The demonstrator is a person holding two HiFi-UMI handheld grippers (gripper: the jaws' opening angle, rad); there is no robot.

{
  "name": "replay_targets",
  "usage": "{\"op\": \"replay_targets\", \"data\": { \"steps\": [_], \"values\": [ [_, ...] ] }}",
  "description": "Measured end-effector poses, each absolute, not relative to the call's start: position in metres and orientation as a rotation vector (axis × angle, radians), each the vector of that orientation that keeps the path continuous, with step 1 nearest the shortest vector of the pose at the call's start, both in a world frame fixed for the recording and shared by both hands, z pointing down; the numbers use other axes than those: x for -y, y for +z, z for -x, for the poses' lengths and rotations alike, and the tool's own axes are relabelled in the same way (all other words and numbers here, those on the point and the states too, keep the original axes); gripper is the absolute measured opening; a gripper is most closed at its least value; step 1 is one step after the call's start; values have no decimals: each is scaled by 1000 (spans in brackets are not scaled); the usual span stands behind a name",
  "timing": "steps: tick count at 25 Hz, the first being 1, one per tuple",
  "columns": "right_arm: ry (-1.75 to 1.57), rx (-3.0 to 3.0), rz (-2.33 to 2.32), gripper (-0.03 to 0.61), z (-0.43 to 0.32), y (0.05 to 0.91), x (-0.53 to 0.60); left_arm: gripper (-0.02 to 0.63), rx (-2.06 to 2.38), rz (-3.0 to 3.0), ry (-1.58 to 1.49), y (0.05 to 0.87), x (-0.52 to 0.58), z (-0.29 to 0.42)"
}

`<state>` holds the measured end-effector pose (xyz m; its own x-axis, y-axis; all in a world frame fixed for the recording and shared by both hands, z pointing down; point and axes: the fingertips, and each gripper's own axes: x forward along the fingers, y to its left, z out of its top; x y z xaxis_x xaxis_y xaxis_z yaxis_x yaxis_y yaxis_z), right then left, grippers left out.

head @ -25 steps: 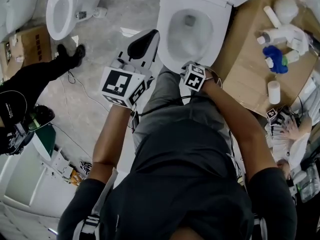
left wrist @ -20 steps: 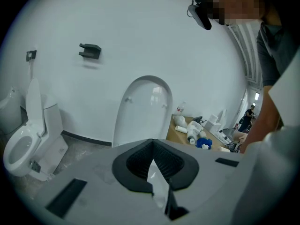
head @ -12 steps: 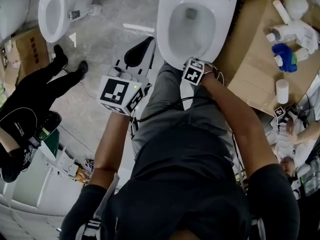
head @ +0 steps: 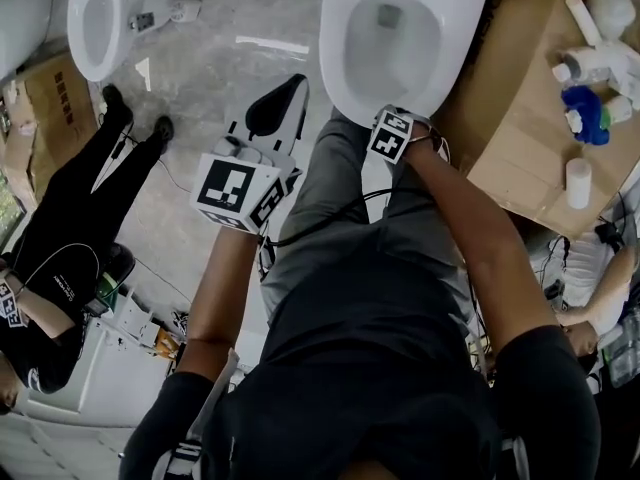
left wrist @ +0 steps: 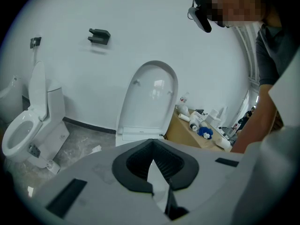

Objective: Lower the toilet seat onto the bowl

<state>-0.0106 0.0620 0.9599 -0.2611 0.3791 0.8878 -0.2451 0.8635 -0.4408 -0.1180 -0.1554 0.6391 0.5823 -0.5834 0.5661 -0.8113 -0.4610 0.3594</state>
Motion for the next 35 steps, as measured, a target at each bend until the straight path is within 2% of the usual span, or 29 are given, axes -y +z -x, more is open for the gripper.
{"op": "replay_targets", "data": {
  "steps": [6, 10, 14, 18, 26, 35],
  "values": [
    [591, 1705, 117, 61, 9, 979, -62, 3, 1112, -2200, 495, 649, 152, 125],
    [578, 1694, 130, 26, 8, 982, -58, 3, 1120, -2200, 502, 652, 153, 130],
    [694, 1664, 118, 20, 3, 965, -56, 3, 1117, -2211, 503, 641, 156, 127],
    [959, 1764, 10, 8, 19, 912, -42, 3, 1119, -2248, 478, 615, 163, 120],
    [961, 2038, -242, 8, 13, 780, 8, 3, 1154, -2327, 430, 543, 176, 100],
    [797, 2277, -351, 7, -1, 611, 53, 3, 1228, -2365, 350, 470, 185, 101]
  ]
}}
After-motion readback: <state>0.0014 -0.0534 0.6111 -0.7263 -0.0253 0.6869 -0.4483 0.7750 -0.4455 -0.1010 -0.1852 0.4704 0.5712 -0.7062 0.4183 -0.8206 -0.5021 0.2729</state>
